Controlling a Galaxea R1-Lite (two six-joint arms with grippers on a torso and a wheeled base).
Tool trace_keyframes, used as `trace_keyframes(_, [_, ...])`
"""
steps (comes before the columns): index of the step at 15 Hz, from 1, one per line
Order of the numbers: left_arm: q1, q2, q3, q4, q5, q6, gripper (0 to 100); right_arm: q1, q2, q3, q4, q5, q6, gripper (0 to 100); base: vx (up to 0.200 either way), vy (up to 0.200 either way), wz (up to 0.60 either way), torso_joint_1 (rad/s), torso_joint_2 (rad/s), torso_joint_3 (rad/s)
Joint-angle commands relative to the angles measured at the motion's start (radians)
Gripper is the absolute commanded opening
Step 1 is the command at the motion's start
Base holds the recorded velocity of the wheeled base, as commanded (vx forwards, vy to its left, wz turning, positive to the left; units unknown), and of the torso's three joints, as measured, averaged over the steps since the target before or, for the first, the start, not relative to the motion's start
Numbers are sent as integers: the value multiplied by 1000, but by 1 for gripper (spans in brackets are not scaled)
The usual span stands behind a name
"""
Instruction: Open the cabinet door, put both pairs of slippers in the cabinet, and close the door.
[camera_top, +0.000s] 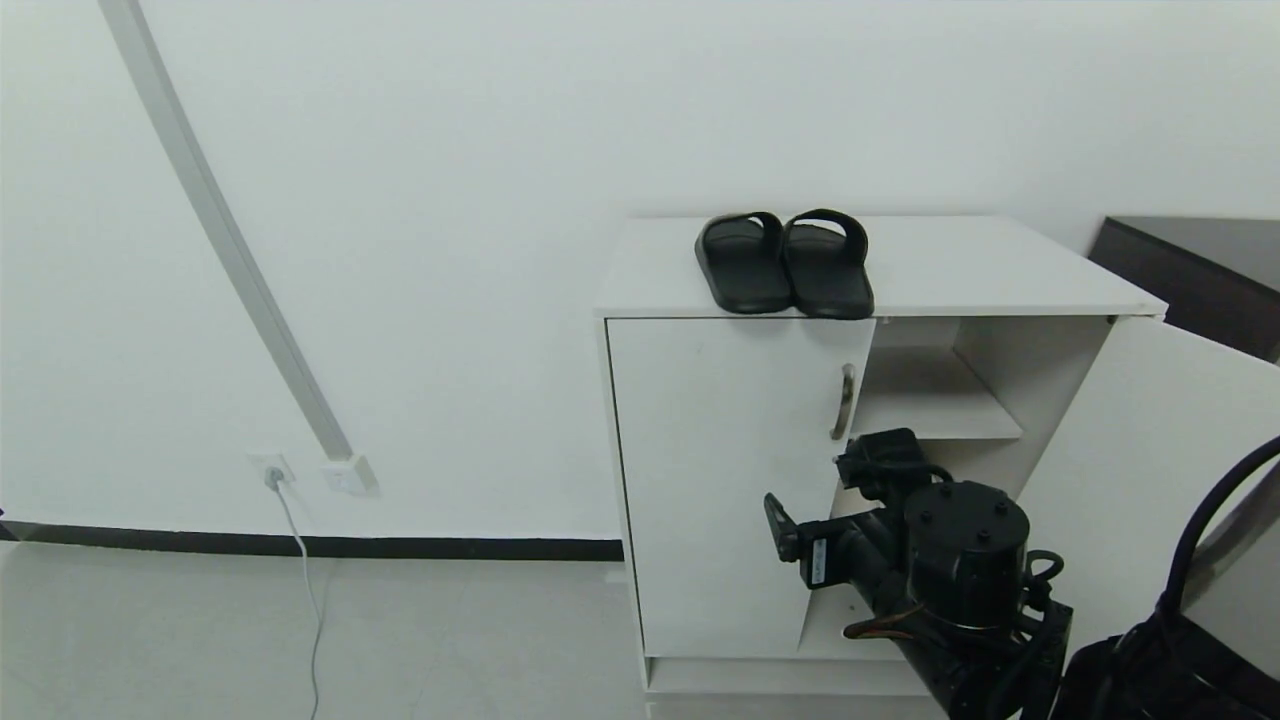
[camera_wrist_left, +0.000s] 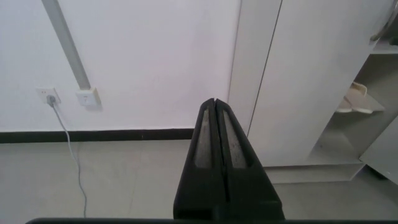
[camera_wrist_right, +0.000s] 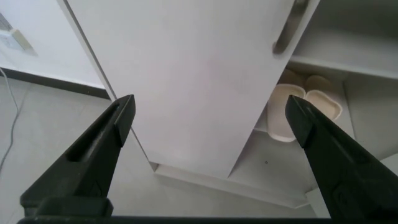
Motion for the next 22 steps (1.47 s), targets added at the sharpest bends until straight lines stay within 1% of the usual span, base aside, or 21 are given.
trace_keyframes(1, [-1,1,0,0,0,-1,0,0,-4,2,0,-1,1,100,0,0,0,183,-496,-325])
trace_keyframes(9, [-1,1,0,0,0,-1,0,0,-1,4,0,1,-7,100,0,0,0,208,-526,-317])
trace_keyframes(15, [-1,1,0,0,0,-1,0,-3,1,12,-9,1,-9,100,0,0,0,253,-589,-336])
trace_keyframes(18, [-1,1,0,0,0,-1,0,-14,16,33,-59,7,-27,100,0,0,0,229,-496,-274])
trace_keyframes(19, [-1,1,0,0,0,-1,0,-22,44,32,-91,7,-53,100,0,0,0,193,-403,-222])
trace_keyframes(20, [-1,1,0,0,0,-1,0,-23,64,4,-100,11,-71,100,0,0,0,173,-383,-217])
trace_keyframes(21, [-1,1,0,1,0,-1,0,-23,70,-41,-82,11,-67,100,0,0,0,163,-364,-193])
trace_keyframes(22, [-1,1,0,0,0,-1,0,-34,68,-105,-19,10,-59,100,0,0,0,178,-359,-203])
